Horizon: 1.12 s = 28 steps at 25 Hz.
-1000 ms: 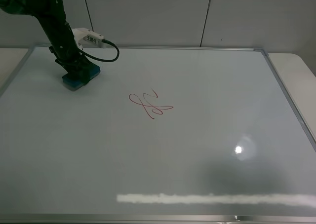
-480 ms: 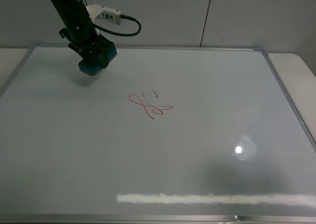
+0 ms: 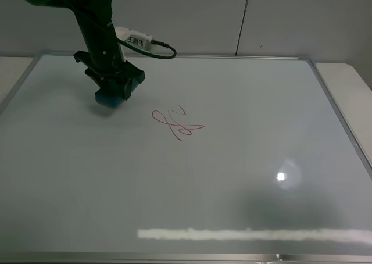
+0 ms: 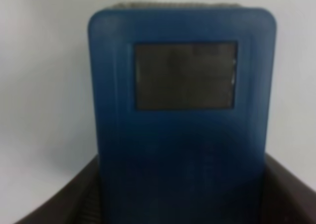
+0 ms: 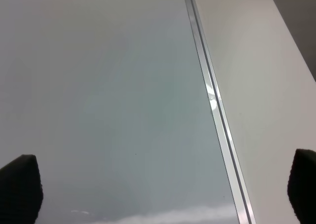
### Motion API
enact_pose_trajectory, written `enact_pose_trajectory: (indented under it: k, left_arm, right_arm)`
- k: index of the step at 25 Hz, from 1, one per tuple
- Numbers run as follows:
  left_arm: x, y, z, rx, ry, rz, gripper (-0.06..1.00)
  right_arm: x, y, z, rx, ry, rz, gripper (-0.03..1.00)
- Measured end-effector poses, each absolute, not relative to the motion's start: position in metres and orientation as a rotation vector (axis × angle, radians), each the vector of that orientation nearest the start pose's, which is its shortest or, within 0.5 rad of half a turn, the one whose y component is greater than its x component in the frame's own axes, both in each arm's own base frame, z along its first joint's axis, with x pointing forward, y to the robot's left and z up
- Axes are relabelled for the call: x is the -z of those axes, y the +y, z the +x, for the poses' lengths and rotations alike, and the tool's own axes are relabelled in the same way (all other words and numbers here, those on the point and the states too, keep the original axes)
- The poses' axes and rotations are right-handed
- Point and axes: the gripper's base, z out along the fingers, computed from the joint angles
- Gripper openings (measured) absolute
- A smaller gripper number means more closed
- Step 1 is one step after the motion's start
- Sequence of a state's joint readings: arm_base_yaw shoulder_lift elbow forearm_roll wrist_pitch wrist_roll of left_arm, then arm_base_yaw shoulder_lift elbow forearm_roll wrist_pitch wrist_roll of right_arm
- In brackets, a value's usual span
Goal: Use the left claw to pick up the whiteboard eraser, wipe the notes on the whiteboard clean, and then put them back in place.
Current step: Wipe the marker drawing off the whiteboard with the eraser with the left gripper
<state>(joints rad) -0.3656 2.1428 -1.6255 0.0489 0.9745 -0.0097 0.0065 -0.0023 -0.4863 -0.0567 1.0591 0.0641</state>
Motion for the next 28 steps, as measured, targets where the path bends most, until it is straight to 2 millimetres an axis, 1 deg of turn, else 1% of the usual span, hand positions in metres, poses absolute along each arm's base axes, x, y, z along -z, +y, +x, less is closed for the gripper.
enact_pose_trajectory:
  k: [4, 9, 12, 18, 28]
  left_arm:
    - [-0.152, -0.167, 0.400, -0.005, 2.894, 0.619, 0.55]
    - [-0.151, -0.192, 0.394, 0.079, 2.832, 0.652, 0.55]
    - [-0.152, -0.199, 0.392, 0.130, 2.822, 0.635, 0.55]
    - [-0.151, -0.204, 0.392, 0.179, 2.816, 0.606, 0.55]
    - [-0.123, -0.205, 0.394, 0.164, 2.864, 0.611, 0.55]
  right_arm:
    - [-0.274, -0.005, -0.004, 0.024, 2.052, 0.061, 0.99]
    - [-0.274, -0.005, -0.004, 0.024, 2.052, 0.061, 0.99]
    - [-0.274, -0.005, -0.004, 0.024, 2.052, 0.061, 0.99]
    - [-0.274, -0.005, -0.004, 0.024, 2.052, 0.061, 0.99]
    - [-0.274, -0.005, -0.004, 0.024, 2.052, 0.061, 0.99]
